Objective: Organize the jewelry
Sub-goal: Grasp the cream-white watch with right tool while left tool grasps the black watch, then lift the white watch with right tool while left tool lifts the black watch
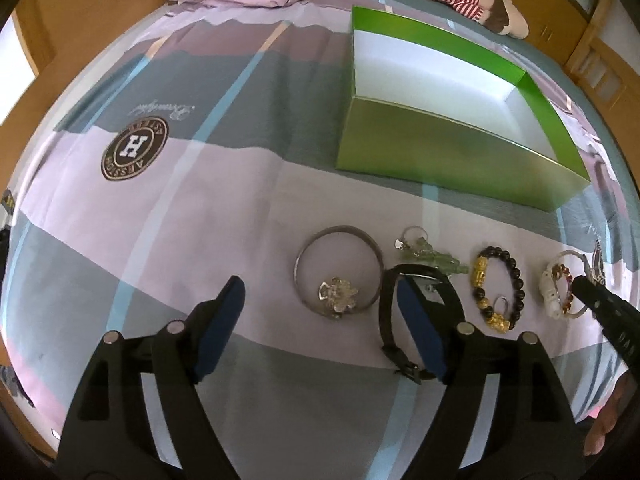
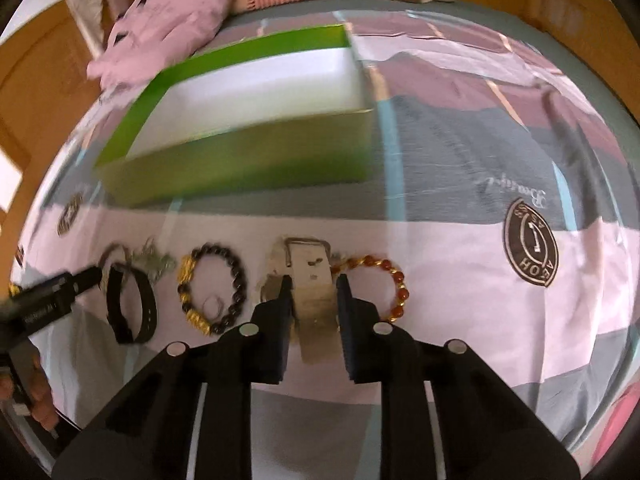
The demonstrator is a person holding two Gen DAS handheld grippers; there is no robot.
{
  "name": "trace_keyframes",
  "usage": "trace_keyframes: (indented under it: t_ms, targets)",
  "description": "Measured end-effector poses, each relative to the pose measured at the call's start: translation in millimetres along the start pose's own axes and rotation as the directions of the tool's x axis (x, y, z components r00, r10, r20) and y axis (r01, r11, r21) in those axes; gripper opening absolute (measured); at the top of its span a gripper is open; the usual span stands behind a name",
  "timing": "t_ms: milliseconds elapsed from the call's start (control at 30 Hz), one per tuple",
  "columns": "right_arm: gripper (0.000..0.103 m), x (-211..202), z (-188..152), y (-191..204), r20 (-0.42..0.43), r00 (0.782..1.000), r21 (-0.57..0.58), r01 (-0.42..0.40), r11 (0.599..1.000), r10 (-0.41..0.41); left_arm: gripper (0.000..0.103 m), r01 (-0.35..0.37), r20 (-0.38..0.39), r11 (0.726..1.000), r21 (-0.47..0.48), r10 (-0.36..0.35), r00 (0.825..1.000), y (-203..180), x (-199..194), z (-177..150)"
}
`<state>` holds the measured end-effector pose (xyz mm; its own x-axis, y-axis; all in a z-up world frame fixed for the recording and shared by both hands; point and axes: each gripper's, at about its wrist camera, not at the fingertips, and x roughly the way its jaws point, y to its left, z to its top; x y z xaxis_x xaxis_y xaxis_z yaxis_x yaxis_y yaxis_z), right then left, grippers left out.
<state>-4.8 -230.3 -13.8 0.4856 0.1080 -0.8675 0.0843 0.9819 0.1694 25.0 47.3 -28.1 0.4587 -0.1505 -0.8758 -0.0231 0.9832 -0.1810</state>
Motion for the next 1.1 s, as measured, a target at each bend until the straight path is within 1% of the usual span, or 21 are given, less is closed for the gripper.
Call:
trace_keyframes:
  t_ms: [67,167,300,333,400,433,467,500,533,567,600,633,700,767,833,933,967,1033,1100]
  targets:
    - [0.022,-0.5,-0.4,-4.4,0.002,1.000,0.016,-0.012,1.000,0.012,0.079,0.021,0.001,1.000,-0.010,-0.021,1.000,0.7,0.2,0.2]
    - [0.022,-0.1,-1.3,-2.6,0.001,1.000,-0.002,-0.007,1.000,0.007,0.079,0.031,-0.012,0.999,0.021,-0.030,0.999,-8.2,1.7,-2.2]
    - [0.022,0.9,0.0,3.2,0.004,1.000,-0.026,0.018,0.999,-0.018,0.079,0.004,-0.052,0.995,0.101,0.001,0.999,-25.9,9.9,-11.2]
    - [0.023,2.2,0.7,4.7,0.005,1.000,-0.025,0.023,0.999,-0.023,0.079,-0.013,-0.062,0.993,0.115,0.020,0.998,-28.3,11.6,-14.5]
    - [0.030,2.9,1.8,3.7,0.010,0.999,-0.020,0.039,0.999,-0.039,0.077,-0.032,-0.067,0.990,0.139,0.041,0.997,-31.8,15.9,-18.1]
    - [0.035,3.0,2.3,3.0,0.014,0.999,-0.020,0.051,0.999,-0.050,0.068,-0.042,-0.071,0.988,0.147,0.053,0.996,-33.0,17.6,-19.2]
    - [0.037,3.3,2.4,3.2,0.018,0.997,-0.023,0.077,0.997,-0.076,0.061,-0.047,-0.073,0.987,0.152,0.059,0.996,-33.7,19.0,-20.0]
    - [0.038,3.2,2.1,3.6,0.022,0.995,-0.026,0.100,0.995,-0.100,0.047,-0.052,-0.079,0.986,0.157,0.066,0.995,-34.2,20.5,-20.8]
    - [0.041,3.3,2.0,3.4,0.026,0.992,-0.031,0.126,0.992,-0.125,0.041,-0.061,-0.078,0.985,0.160,0.074,0.994,-34.1,21.0,-21.0]
    - [0.042,3.6,1.7,3.0,0.030,0.987,-0.037,0.157,0.987,-0.156,0.039,-0.072,-0.068,0.984,0.165,0.084,0.994,-35.0,20.3,-21.9]
    - [0.042,4.3,1.5,2.6,0.033,0.982,-0.043,0.185,0.982,-0.183,0.035,-0.071,-0.067,0.984,0.166,0.083,0.994,-34.7,20.0,-21.5]
    - [0.042,5.4,1.6,2.1,0.034,0.977,-0.050,0.211,0.976,-0.210,0.032,-0.070,-0.071,0.983,0.168,0.083,0.994,-32.8,19.4,-21.4]
    - [0.042,9.4,1.1,-1.0,0.033,0.953,-0.060,0.301,0.952,-0.300,0.031,-0.073,-0.071,0.983,0.166,0.086,0.994,-32.2,18.9,-20.6]
    - [0.042,14.5,1.6,-7.2,0.010,0.943,-0.052,0.333,0.942,-0.333,0.031,-0.070,-0.073,0.984,0.164,0.083,0.994,-31.9,19.3,-19.5]
    - [0.042,19.4,0.9,-14.9,-0.020,0.943,-0.032,0.332,0.943,-0.333,0.032,-0.078,-0.075,0.981,0.176,0.092,0.993,-33.5,19.7,-19.1]
    - [0.042,24.5,0.2,-23.5,-0.061,0.958,0.001,0.282,0.960,-0.281,0.034,-0.085,-0.078,0.977,0.197,0.102,0.992,-37.5,21.4,-21.2]
    - [0.042,24.0,0.2,-26.2,-0.061,0.958,0.010,0.281,0.960,-0.280,0.034,-0.092,-0.075,0.974,0.206,0.110,0.991,-39.2,22.0,-22.1]
    - [0.042,15.9,2.2,-29.0,-0.023,0.960,0.043,0.278,0.960,-0.277,0.034,-0.094,-0.075,0.974,0.207,0.111,0.991,-39.4,21.5,-23.8]
    - [0.042,-0.3,5.8,-32.7,0.036,0.975,0.089,0.215,0.972,-0.219,0.035,-0.089,-0.077,0.976,0.199,0.106,0.991,-40.0,21.1,-23.6]
